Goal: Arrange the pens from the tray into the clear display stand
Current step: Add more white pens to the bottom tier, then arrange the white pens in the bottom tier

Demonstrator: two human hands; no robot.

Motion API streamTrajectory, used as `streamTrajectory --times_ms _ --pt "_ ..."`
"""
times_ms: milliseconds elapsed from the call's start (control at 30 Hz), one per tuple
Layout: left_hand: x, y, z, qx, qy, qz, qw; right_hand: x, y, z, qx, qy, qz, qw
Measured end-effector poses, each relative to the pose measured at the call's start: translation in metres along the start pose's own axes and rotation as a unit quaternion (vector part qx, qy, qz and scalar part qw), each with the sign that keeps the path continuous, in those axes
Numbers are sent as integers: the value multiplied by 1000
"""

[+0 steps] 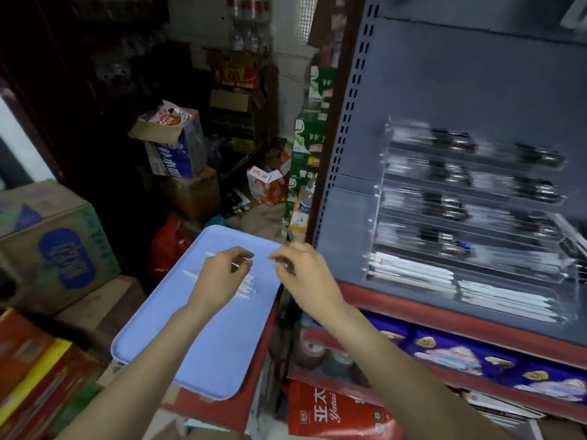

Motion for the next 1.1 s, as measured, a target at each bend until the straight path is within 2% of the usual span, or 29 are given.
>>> streamTrajectory --times_ms 133,333,467,633,767,867,933,967,1033,1067,1100 --pt "-89 -17 -7 -21 -82 -27 996 22 -29 81 -60 20 74 995" --pt "-169 -46 18 -123 -187 40 974 78 -46 164 -102 102 216 966" --pt "-181 -57 43 -154 -226 108 956 96 -49 191 -124 189 254 940" --pt "-184 -67 56 -139 -279 162 936 105 -51 205 -116 251 263 924" --pt "-181 -71 62 -143 -314 187 920 106 -49 210 -121 244 270 924" --pt "-178 -69 69 -173 -332 219 901 101 -52 203 -103 151 278 943" --pt "-177 -65 68 -191 -298 230 907 92 -57 187 -50 70 276 957" --pt "-176 -64 65 -194 -243 219 925 86 -58 176 -18 33 272 961" --pt "-179 -64 50 -189 -88 140 968 72 -61 153 43 -27 257 965" --pt "-179 -62 42 -188 -8 95 977 63 -63 141 73 -60 248 964" --pt "-177 -62 33 -166 22 81 983 55 -65 131 100 -96 241 961"
Point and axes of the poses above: each hand's wrist, its own y-axis away from the middle knuckle, its own z-axis out of the palm, x = y × z, the point moved 8 cm from there along -y, towards the middle knuckle, and after that the axes turned 15 degrees about -y, right-handed, at the moved point
